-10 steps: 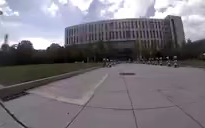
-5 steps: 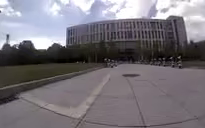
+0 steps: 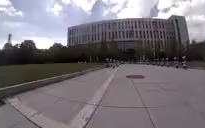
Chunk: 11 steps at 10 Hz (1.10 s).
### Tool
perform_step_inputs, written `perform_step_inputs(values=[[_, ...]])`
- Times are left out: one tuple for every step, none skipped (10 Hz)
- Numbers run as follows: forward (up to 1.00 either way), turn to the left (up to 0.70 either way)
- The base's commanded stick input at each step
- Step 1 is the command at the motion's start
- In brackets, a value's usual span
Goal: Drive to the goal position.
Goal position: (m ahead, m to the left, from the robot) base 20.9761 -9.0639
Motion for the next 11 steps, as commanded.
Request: perform_step_inputs(values=[[0.7, 0.0], [0.7, 0.0], [0.7, 0.0], [0.7, 0.0], [0.7, 0.0], [0.7, 0.0], [0.7, 0.0], [0.7, 0.0], [0.7, 0.0], [0.7, 0.0], [0.7, -0.17]])
